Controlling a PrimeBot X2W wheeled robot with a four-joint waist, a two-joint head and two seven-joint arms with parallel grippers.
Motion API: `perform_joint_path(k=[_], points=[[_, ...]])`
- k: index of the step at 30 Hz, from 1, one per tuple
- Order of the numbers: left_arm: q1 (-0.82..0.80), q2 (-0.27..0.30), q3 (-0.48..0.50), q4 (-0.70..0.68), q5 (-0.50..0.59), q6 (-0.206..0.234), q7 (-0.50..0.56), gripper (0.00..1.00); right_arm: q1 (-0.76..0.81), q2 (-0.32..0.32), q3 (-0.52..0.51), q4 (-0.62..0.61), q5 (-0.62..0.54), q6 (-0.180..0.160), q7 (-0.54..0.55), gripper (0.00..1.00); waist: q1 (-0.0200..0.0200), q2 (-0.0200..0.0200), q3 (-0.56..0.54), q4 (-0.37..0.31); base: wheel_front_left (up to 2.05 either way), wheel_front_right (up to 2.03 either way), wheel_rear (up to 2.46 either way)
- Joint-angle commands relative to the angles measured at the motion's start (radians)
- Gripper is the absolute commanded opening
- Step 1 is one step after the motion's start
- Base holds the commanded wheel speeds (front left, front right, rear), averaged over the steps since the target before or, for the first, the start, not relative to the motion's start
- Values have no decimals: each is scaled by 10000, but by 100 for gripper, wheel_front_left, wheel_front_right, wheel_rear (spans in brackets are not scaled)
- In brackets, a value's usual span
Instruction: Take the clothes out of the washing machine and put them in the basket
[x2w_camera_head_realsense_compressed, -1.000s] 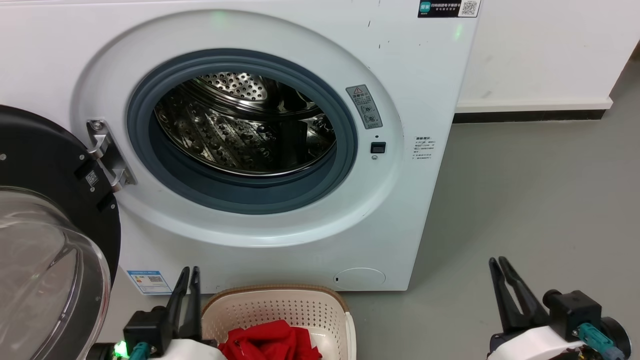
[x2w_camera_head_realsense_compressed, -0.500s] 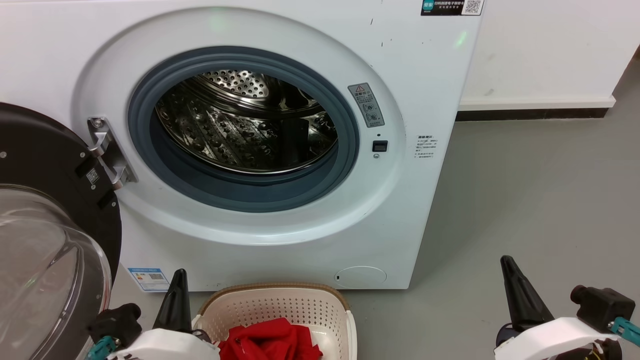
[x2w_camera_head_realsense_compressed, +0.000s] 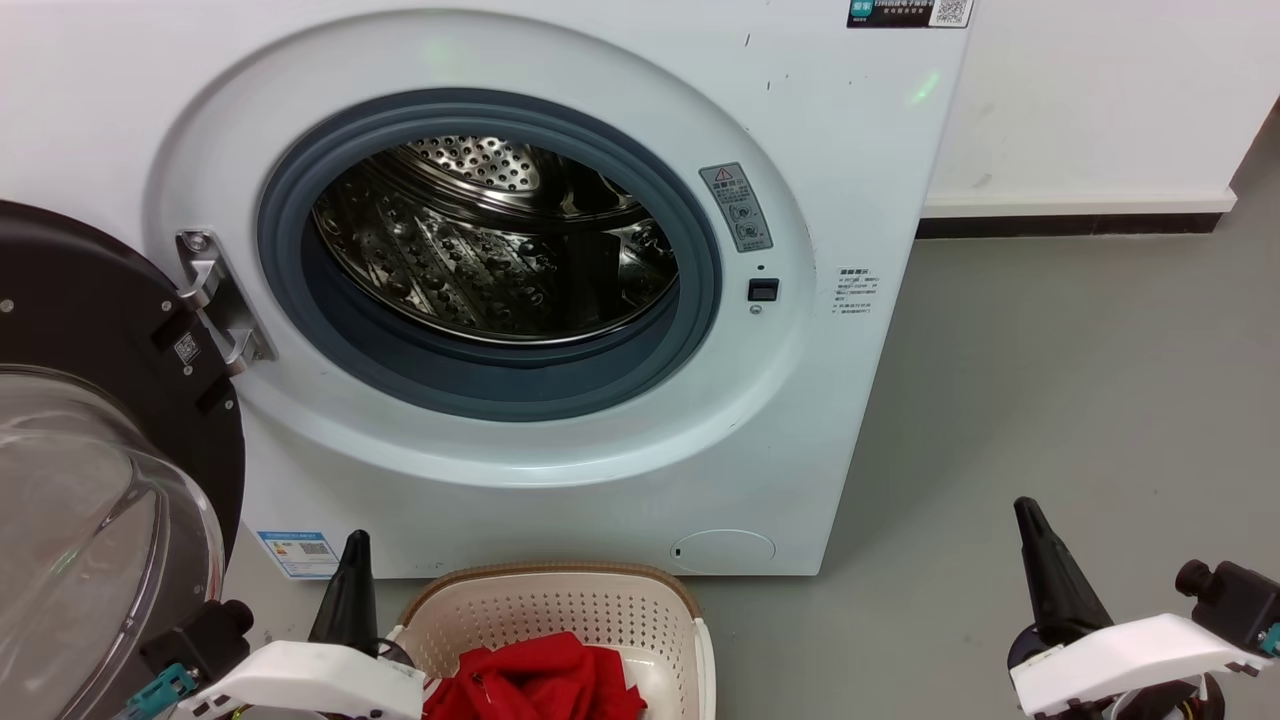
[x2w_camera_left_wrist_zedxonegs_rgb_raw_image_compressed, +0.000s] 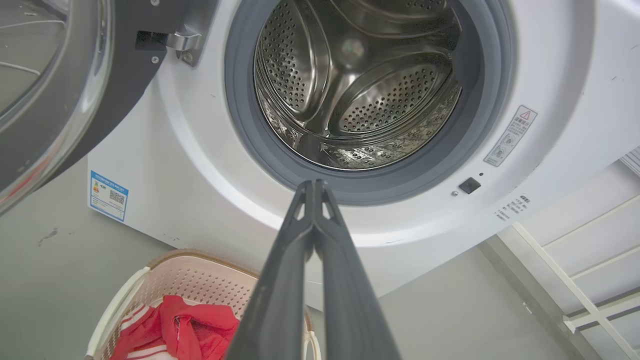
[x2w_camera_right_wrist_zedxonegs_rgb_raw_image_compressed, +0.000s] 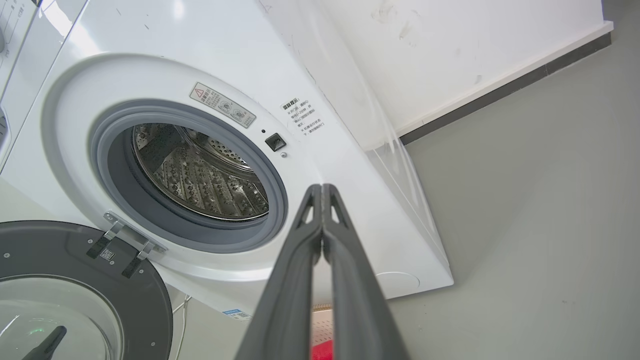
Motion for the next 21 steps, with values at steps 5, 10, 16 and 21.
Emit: perform_joint_path(k=[5, 10, 16, 21], points=[[-359, 13, 141, -14, -1006, -129, 206, 0, -392, -95, -74, 29, 1092, 2, 141, 0, 0, 0, 23, 15, 0, 0, 0], [-432, 2, 210, 50, -1708, -191, 365, 0, -476, -110, -121, 127, 1822, 1, 225, 0, 0, 0, 42, 27, 0, 0, 0], [-532, -14, 294, 124, -2505, -267, 547, 0, -567, -122, -179, 240, 2652, 1, 331, 0, 0, 0, 66, 42, 0, 0, 0], [-599, -26, 360, 185, -3134, -322, 697, 0, -652, -130, -227, 324, 3306, 1, 416, 0, 0, 0, 86, 55, 0, 0, 0]])
